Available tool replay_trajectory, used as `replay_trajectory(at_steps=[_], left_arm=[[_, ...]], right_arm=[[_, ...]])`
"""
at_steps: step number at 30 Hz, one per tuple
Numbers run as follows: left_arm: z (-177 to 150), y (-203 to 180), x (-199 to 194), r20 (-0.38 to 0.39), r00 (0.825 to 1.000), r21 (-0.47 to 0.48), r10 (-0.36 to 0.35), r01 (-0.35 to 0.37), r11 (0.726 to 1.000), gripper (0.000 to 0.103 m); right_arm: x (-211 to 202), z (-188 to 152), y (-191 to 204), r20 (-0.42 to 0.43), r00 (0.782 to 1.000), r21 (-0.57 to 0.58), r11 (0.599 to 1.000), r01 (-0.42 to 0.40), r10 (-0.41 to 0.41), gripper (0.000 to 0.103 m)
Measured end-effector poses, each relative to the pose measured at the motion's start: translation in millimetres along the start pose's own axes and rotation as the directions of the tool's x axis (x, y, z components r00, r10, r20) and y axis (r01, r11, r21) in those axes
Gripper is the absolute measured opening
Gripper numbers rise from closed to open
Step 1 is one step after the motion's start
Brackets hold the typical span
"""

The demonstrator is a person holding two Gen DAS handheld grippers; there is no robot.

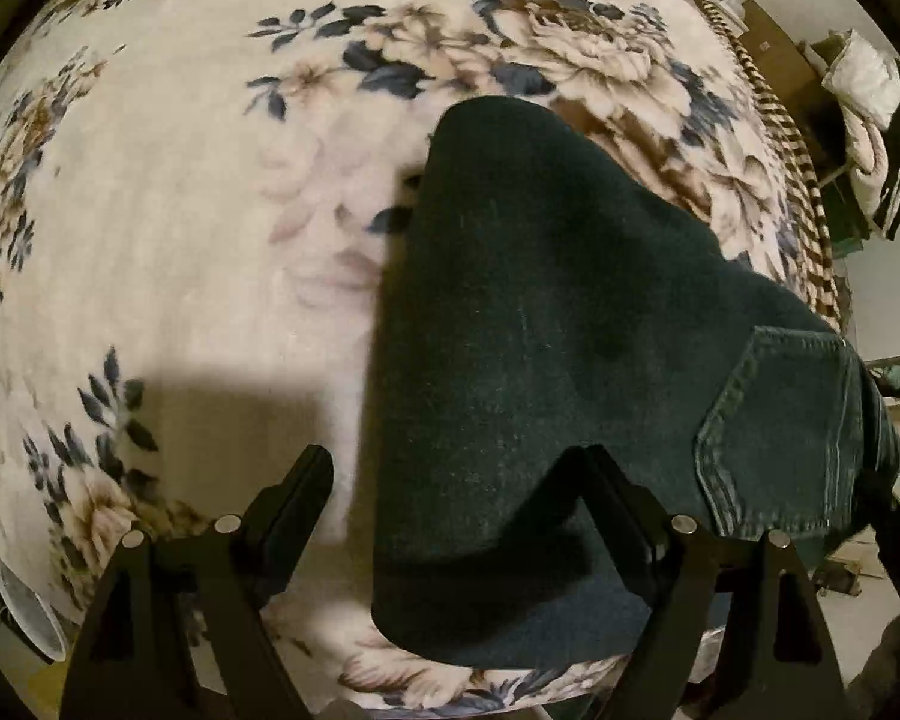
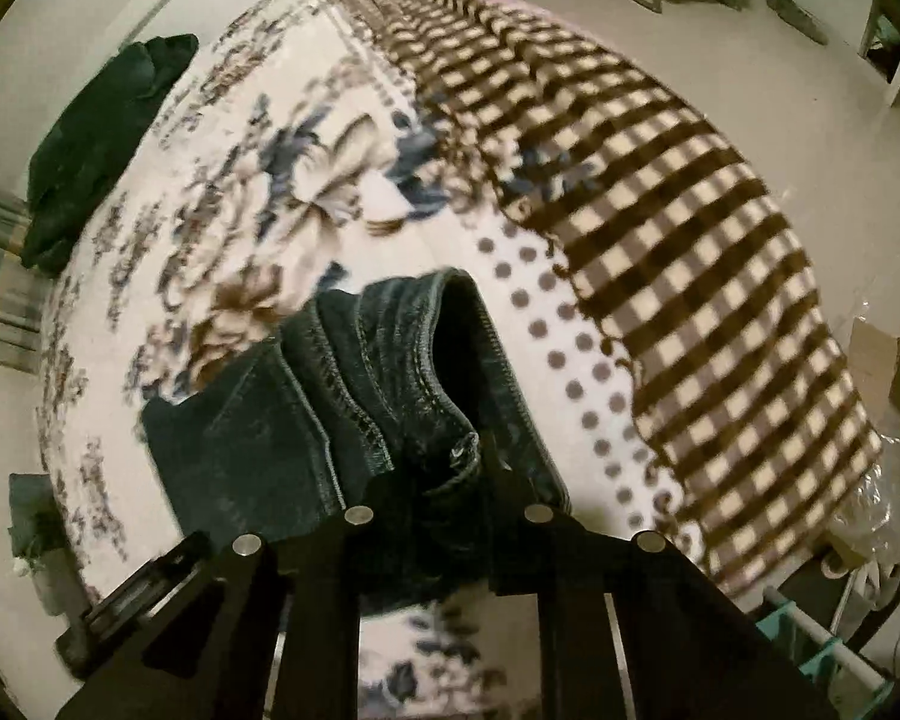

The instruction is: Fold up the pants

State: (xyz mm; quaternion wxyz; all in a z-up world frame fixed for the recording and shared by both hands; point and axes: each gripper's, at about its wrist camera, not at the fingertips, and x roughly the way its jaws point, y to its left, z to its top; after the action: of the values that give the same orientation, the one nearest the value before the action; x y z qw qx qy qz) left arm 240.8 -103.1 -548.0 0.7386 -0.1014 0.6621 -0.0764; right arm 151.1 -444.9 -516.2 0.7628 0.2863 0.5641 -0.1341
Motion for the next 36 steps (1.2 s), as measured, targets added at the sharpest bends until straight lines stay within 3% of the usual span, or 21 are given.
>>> replay_trajectory(at_steps=[3,5,7,8,10,12,14,18,20,21,24,26,30,32,36], left_arm=[[0,2,4,-0.011,1.000,-0.014,-0.012,0.011,1.000,0.083],[1,4,6,-0.015,1.000,-0.024,-0.016,0.016,1.000,0.083],[3,5,6,-0.018,1.000,-0.034,-0.016,0.016,0.999,0.083],[3,5,4,-0.016,1.000,-0.042,-0.024,0.023,0.999,0.083],[8,7,-6,-0.002,0.999,-0.067,-0.052,0.052,0.996,0.083],[17,7,-17,0.022,0.995,-0.090,-0.095,0.096,0.991,0.083],[33,7,-21,0.042,0.989,-0.119,-0.142,0.146,0.982,0.083],[70,14,-7,0.061,0.976,-0.206,-0.208,0.216,0.954,0.083],[90,15,17,0.022,0.967,-0.232,-0.254,0.252,0.939,0.083],[97,14,29,0.001,0.972,-0.221,-0.237,0.231,0.948,0.083],[107,22,52,-0.026,0.983,-0.197,-0.181,0.173,0.965,0.070],[109,43,61,-0.019,0.971,-0.262,-0.240,0.227,0.938,0.067],[108,56,48,0.000,0.953,-0.340,-0.303,0.285,0.896,0.066],[103,56,30,0.006,0.955,-0.333,-0.296,0.281,0.900,0.066],[70,50,2,0.054,0.929,-0.240,-0.367,0.369,0.898,0.084]], right_arm=[[9,-5,-19,-0.069,0.997,0.044,0.999,0.031,-0.028,0.017],[36,-6,-35,-0.126,0.992,0.074,0.997,0.036,-0.027,0.018],[63,-9,-46,-0.202,0.979,0.076,0.996,0.042,-0.025,0.029],[71,-8,-56,-0.225,0.974,0.122,0.992,0.030,-0.001,0.042],[66,-8,-63,-0.217,0.975,0.164,0.986,-0.021,0.057,0.054],[51,-12,-67,-0.176,0.980,0.179,0.982,-0.061,0.093,0.078],[43,-20,-70,-0.158,0.975,0.210,0.970,-0.123,0.158,0.083],[58,-39,-60,-0.200,0.938,0.253,0.940,-0.229,0.282,0.086],[74,-47,-53,-0.210,0.918,0.290,0.918,-0.272,0.338,0.086],[80,-49,-50,-0.213,0.912,0.304,0.911,-0.279,0.350,0.086],[94,-46,-47,-0.188,0.922,0.331,0.906,-0.263,0.337,0.086],[102,-47,-49,-0.177,0.926,0.360,0.897,-0.256,0.335,0.086],[104,-46,-46,-0.176,0.926,0.355,0.899,-0.256,0.333,0.086],[100,-48,-46,-0.168,0.919,0.343,0.895,-0.285,0.357,0.086],[112,-55,-55,-0.184,0.885,0.340,0.872,-0.351,0.428,0.093]])
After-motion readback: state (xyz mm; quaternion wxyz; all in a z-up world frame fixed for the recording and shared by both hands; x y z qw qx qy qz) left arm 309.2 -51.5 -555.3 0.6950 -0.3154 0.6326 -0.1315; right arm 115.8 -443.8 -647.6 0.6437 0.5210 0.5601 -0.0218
